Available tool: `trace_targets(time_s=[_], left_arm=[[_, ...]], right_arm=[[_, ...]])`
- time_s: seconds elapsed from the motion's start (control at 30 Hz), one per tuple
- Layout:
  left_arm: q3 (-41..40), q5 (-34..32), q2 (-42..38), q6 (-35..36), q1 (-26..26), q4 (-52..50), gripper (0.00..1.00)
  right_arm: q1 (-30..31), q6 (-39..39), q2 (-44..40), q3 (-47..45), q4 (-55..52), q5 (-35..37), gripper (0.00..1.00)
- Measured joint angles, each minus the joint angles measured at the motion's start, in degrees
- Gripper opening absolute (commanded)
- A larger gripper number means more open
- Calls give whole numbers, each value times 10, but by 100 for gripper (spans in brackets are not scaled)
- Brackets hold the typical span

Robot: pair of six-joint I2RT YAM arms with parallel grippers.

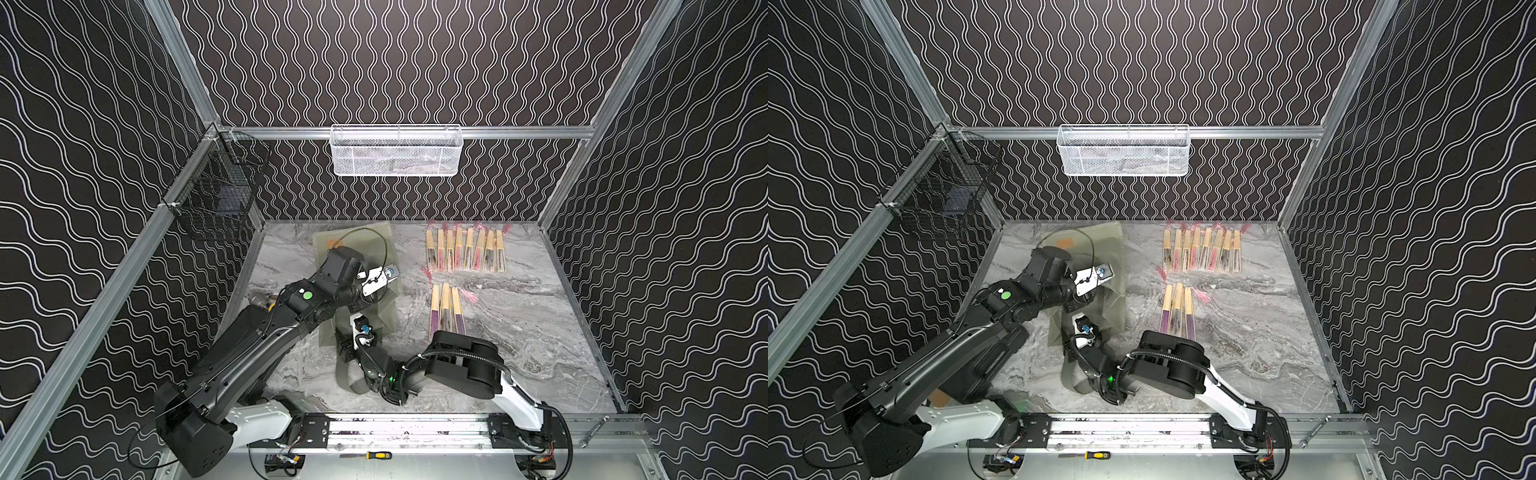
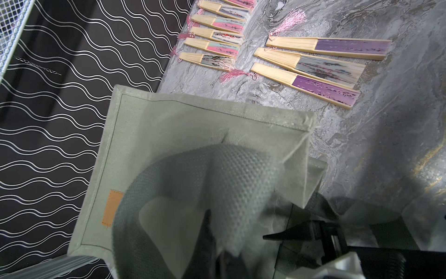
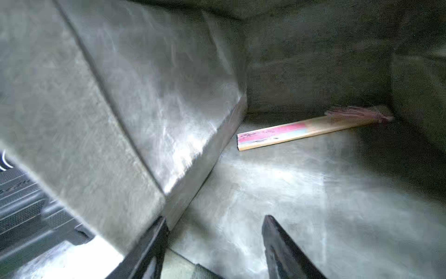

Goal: Take out the folding fans from the tote bags
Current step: Pick up the folding fan from the canvas bag.

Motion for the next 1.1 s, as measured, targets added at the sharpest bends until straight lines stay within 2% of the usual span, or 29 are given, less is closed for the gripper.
trace_targets(time_s=[0.27, 0.6, 0.9, 1.1], left_arm=[[1, 5, 0, 0, 0, 0, 0], [7, 3, -3, -2, 0, 8, 0], [8, 8, -5, -7, 0, 11, 0], [9, 17, -6, -12, 0, 7, 0]], right_arm=[[-62, 161, -27, 36, -130, -59, 61], [-125, 365, -20, 165, -287, -140, 61], [-172, 495, 25, 246, -356, -193, 61], [-189, 569, 40, 257, -384, -205, 60]])
